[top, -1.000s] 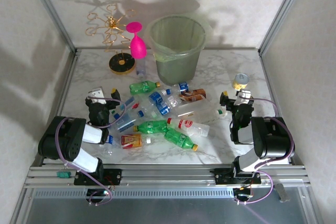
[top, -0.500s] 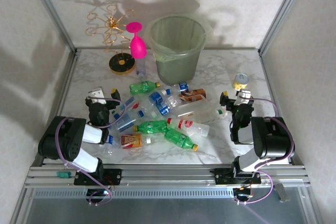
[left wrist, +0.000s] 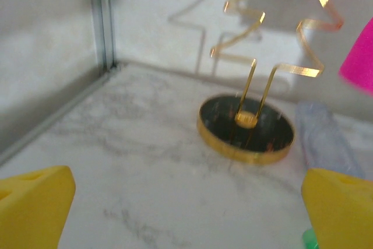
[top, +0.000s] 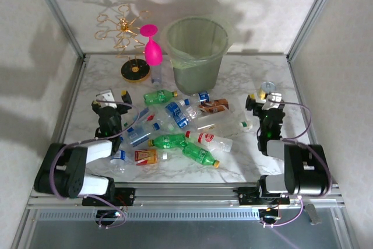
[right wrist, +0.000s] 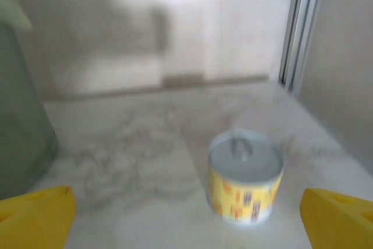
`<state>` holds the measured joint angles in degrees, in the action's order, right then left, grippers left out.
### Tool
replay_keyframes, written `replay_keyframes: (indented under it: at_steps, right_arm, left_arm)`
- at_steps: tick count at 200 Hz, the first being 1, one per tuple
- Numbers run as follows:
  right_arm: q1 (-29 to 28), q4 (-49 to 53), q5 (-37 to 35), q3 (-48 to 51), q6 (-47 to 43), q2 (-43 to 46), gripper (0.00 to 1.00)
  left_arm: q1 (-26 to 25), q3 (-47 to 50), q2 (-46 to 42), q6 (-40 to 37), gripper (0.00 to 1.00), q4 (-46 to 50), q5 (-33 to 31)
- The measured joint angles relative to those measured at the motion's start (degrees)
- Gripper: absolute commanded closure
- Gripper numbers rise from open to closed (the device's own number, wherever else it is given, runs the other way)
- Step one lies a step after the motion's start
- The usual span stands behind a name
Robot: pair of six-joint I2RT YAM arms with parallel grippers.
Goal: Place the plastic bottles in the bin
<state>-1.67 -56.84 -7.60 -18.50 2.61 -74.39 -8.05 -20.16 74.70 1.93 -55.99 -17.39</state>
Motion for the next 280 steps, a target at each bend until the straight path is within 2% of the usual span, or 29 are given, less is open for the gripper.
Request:
replay_keyframes:
  at_steps: [13, 38, 57, 84, 101, 113, 125, 140, 181, 210, 225, 240, 262, 280]
  right_arm:
    - [-1.4, 3.6, -0.5, -2.6, -0.3, 4.9, 0.01]
    - [-8.0, 10.0, 0.8, -7.5, -2.1, 14.1, 0.01]
    - [-14.9, 16.2, 7.0, -11.1, -3.8, 21.3, 0.01]
    - [-25.2, 28.1, 14.5, -19.2, -4.7, 28.5, 0.01]
    - [-29.6, 37.0, 12.2, -24.9, -1.0, 31.7, 0.01]
    - [-30.3, 46.7, 5.5, -30.7, 5.6, 32.6, 0.01]
    - [-30.2, 55.5, -0.2, -35.8, 11.4, 32.5, 0.01]
    - [-30.0, 62.8, -2.4, -38.0, 14.8, 32.7, 0.01]
    - [-30.2, 75.7, 1.3, -31.1, 20.2, 33.5, 0.01]
    - [-31.3, 84.3, 3.6, -32.3, 22.3, 24.1, 0.01]
    - [-34.1, 86.0, 5.5, -32.7, 22.8, 17.5, 0.04]
    - [-37.4, 87.1, 7.5, -32.2, 22.8, 15.6, 0.05]
    - [-46.4, 87.8, 7.6, -32.6, 22.2, 13.7, 0.07]
    - [-53.6, 88.6, 6.4, -35.0, 21.6, 6.9, 0.07]
  left_arm:
    - [-2.8, -1.3, -4.8, -1.6, 0.01, 2.0, -1.9]
    - [-8.2, -3.5, -14.6, -2.5, 0.01, 7.5, -2.9]
    - [-10.7, -6.7, -23.2, 1.5, 0.01, 16.0, -2.8]
    - [-14.8, -16.2, -32.5, 7.7, 0.01, 32.5, -0.7]
    - [-19.8, -21.8, -36.4, 11.3, 0.01, 42.6, 0.6]
    - [-22.1, -25.5, -38.1, 14.6, 0.01, 50.1, 1.2]
    - [-22.5, -29.2, -38.5, 17.8, 0.01, 58.2, 1.6]
    - [-22.5, -31.8, -38.2, 22.1, 0.01, 66.5, 0.8]
    - [-22.2, -30.7, -37.6, 32.2, 0.01, 82.3, 0.8]
    - [-22.2, -31.8, -30.9, 35.4, 0.0, 87.1, 4.5]
    - [-22.2, -31.7, -27.5, 36.0, 0.01, 88.3, 5.9]
    - [-22.2, -30.8, -26.2, 36.1, 0.01, 88.5, 6.8]
    - [-22.2, -29.9, -26.4, 36.5, 0.01, 88.7, 6.6]
    - [-22.2, -29.9, -26.9, 36.5, 0.01, 88.6, 5.5]
